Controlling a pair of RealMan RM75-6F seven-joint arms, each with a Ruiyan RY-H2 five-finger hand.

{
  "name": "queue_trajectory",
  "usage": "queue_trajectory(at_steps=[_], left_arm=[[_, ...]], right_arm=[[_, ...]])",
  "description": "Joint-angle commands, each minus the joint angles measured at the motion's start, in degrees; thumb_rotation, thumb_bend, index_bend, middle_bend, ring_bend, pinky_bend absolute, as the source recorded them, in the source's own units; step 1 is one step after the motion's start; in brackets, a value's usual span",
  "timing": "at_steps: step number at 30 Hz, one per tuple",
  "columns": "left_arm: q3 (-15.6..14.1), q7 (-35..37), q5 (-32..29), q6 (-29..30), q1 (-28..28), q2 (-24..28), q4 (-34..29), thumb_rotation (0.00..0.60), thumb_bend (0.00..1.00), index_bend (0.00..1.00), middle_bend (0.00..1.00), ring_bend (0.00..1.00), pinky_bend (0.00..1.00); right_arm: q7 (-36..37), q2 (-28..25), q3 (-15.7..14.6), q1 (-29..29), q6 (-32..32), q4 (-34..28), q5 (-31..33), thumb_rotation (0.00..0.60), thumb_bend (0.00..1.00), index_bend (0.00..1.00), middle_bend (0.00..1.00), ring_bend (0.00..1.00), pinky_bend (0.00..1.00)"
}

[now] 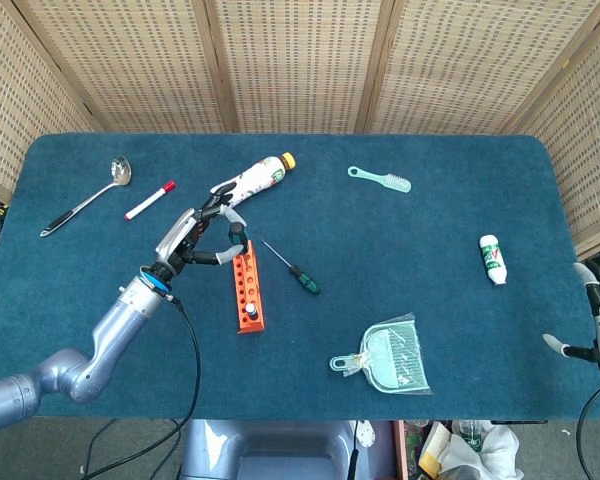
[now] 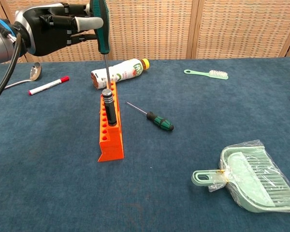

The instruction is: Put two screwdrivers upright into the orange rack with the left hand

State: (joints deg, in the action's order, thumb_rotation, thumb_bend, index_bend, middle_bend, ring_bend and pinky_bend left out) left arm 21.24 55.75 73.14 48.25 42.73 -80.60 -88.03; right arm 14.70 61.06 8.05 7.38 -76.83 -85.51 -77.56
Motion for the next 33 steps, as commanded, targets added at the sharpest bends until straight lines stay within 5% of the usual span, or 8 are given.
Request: queue_trajectory(at_steps=[1,33], left_arm=[[-0.07,0.02,-0.05,-0.04,0.09,-0.14,0.14,0.600,0.49,0.63,0.00,0.00,0.00],[-4.90,2.39,2.94,-1.75,1.24,-7.21,11.26,0.600,0.49,0.63,0.00,0.00,0.00]], right_arm=[[0.08,-0.03,0.00,0.00,0.03,0.04,-0.01,0.600,0.00,0.00,0.00,0.00,0.00],[0.34,0.03,0.05,0.24,0.82,0.39,0.37,0.600,0.00,0.00,0.00,0.00,0.00]])
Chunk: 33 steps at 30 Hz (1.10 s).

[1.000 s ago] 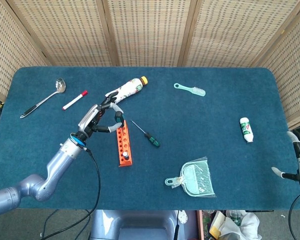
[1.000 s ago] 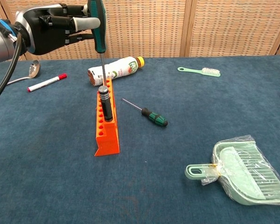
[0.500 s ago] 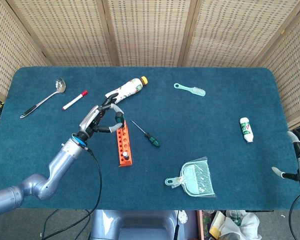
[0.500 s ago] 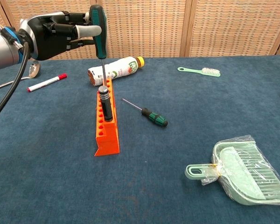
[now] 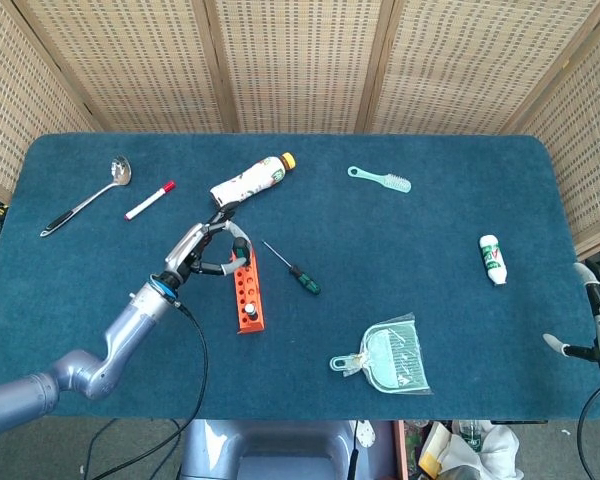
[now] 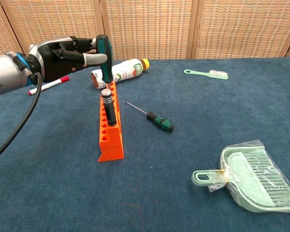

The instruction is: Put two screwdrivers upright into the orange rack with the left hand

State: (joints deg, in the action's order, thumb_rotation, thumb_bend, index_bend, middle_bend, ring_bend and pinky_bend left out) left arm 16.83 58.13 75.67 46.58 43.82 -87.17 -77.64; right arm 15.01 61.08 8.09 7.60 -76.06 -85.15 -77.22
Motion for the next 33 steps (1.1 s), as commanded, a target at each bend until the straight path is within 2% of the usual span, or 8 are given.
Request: queue_trajectory(at_steps=[1,22,31,33], left_arm=[[-0.62,-0.02,0.54,-0.07,0.17,-0.80,1.11,0.600,0.49,0.63,0.00,0.00,0.00],[-2.24,1.38,1.29,-0.90,0.35,-2.63,5.15,0.600,0.50,0.61,0.00,0.00,0.00],[-2.80,1.96,2.52,-0.43,0.36,-2.40,5.27,0.600,0.49,0.40,0.00,0.00,0.00],[-2.90,1.92,2.83,-0.13,0.35,-2.34,5.31,0.600,0.42,0.34,0.00,0.00,0.00]], right_arm=[[0.05,0.01,0.01,0.03,0.09,0.05,0.04,0.600,0.00,0.00,0.00,0.00,0.00],[0.32,0.01,0.00,0.12,0.34,0.21,0.06,0.600,0.00,0.00,0.00,0.00,0.00],[0.36,-0.05,0.04,0.09,0.25,0.13,0.07,0.600,0.00,0.00,0.00,0.00,0.00],[0.38,-0.05,0.03,0.07,0.24,0.15,0.05,0.600,0.00,0.00,0.00,0.00,0.00]])
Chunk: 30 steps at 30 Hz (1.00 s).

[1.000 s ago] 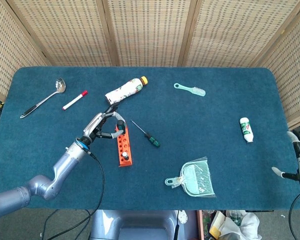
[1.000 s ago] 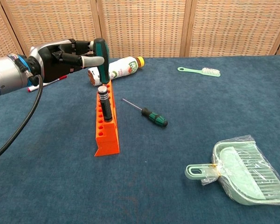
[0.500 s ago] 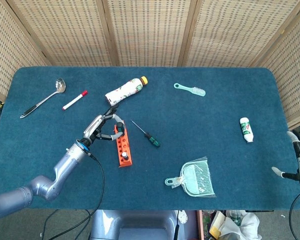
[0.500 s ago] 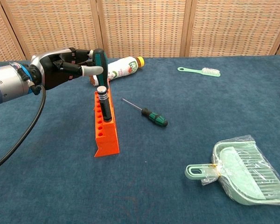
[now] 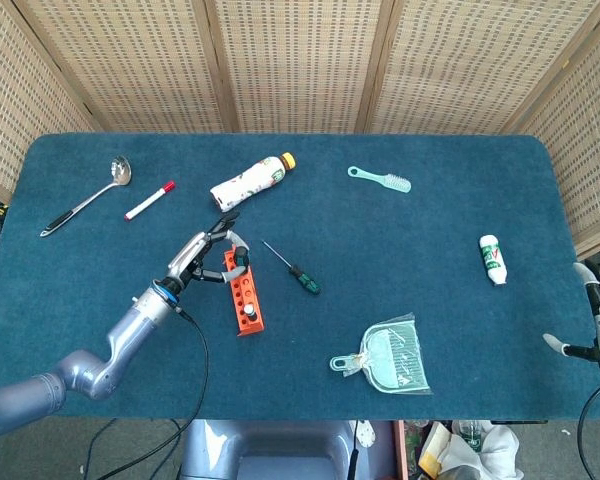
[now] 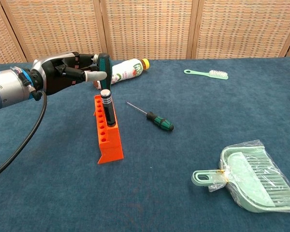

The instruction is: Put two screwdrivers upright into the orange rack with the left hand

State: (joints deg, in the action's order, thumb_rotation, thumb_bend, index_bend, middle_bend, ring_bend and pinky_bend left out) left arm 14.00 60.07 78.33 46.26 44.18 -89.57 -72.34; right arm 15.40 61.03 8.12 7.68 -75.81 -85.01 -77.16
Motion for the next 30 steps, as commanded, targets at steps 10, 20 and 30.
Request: queue_trajectory(at_steps=[10,20,30], left_arm=[[-0.48,-0.35,1.24,2.58,-1.04,2.18,-2.46,0.600,0.16,0.22,0.00,0.00,0.00],[-2.71,-4.35,5.57,11.50,-6.61,12.59,-8.72,0.600,0.01,0.00,0.00,0.00,0.00],[-8.82,-36.74,0.62,24.50,-20.72,24.65,-13.49,0.600,0.00,0.00,0.00,0.00,0.00]], right_arm=[[0.00,-0.09,-0.09,-0.14,-0.41,-0.24,-0.37,0.600,0.00,0.00,0.00,0.00,0.00],[0.11,-0.28,-0.25,-0.39,-1.08,-0.56,-0.97,0.600,0.00,0.00,0.00,0.00,0.00],[-0.82,-0.25,-0.53,-0.85,-2.68,-1.40,-2.09,0.600,0.00,0.00,0.00,0.00,0.00]])
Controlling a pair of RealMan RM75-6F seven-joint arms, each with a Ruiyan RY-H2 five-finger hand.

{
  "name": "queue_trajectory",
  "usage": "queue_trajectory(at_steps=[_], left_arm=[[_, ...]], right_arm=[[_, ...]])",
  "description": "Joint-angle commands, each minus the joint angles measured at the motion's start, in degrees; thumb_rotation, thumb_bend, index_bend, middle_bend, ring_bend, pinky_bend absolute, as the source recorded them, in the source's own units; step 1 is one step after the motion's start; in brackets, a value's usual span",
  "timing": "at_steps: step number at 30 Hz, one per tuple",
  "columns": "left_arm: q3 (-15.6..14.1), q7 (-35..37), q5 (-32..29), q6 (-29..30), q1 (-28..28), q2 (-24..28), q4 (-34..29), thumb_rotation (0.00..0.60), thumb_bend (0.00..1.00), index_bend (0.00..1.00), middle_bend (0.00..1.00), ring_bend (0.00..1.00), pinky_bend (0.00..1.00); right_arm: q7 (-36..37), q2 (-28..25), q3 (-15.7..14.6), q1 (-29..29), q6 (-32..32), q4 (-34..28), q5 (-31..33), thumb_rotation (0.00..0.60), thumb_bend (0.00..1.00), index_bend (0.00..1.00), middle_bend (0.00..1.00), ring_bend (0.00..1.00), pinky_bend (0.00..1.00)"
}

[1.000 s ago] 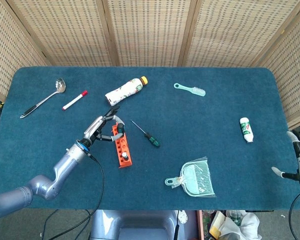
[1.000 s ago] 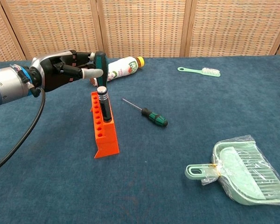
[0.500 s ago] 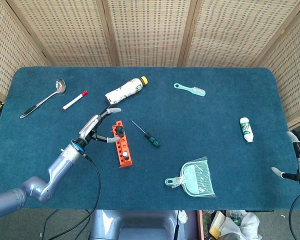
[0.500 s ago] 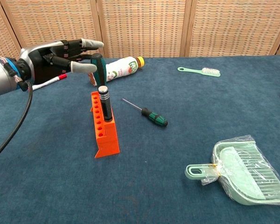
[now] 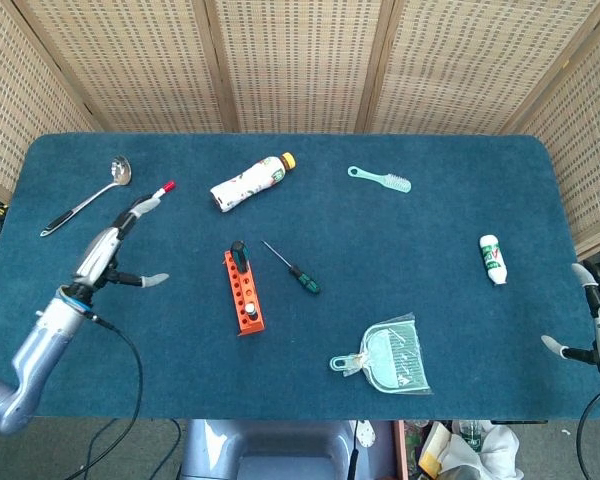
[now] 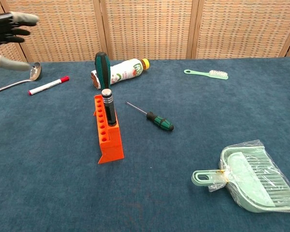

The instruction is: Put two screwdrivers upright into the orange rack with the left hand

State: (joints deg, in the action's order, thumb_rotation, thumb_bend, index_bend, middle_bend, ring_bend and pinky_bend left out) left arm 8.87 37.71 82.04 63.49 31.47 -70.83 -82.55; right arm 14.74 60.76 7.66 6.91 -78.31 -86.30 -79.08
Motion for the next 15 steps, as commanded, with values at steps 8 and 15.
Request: queue_trajectory(at_steps=[8,15], left_arm=[[-7.24,-23.97,-3.88,17.48,-17.77,8.58,-7.02,0.600,0.00,0.00,0.00,0.00,0.00],[-7.21,-27.45,-3.14,19.83,-20.01,9.22,-9.08,0.600,0.00,0.00,0.00,0.00,0.00]], right_arm=[[-0.89,0.15,-0.31,-0.43,-1.34,-0.54,-0.98,0.600,0.00,0.00,0.00,0.00,0.00],[-0.90,-0.01,-0.47,-1.02,-2.63,-0.96,-1.58,0.600,0.00,0.00,0.00,0.00,0.00]])
